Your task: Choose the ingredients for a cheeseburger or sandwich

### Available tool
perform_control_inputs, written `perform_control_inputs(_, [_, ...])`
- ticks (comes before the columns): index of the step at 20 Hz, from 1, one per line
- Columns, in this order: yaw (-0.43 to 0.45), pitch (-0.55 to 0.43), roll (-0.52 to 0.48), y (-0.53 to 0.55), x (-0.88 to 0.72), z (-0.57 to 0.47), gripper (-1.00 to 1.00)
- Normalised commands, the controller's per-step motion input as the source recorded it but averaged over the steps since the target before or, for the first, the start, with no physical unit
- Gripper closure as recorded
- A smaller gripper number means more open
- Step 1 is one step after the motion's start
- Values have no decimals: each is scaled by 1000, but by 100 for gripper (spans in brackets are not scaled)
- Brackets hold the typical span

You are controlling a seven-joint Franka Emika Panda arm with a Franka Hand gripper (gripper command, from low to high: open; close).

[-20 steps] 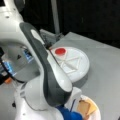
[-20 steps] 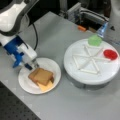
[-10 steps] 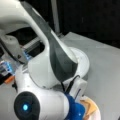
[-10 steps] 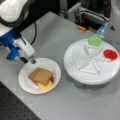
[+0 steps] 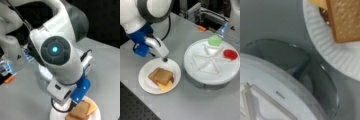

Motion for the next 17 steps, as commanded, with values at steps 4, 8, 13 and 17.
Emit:
perform_control_inputs(4, [-153, -231, -500, 451, -950, 12, -100])
perform_control_inputs(8, [-63, -209, -410, 352, -751, -48, -100])
perform_control_inputs(13, [17, -171, -381, 358, -414, -54, -100])
perform_control_inputs(17, [51, -117, -265, 396, -230, -95, -100])
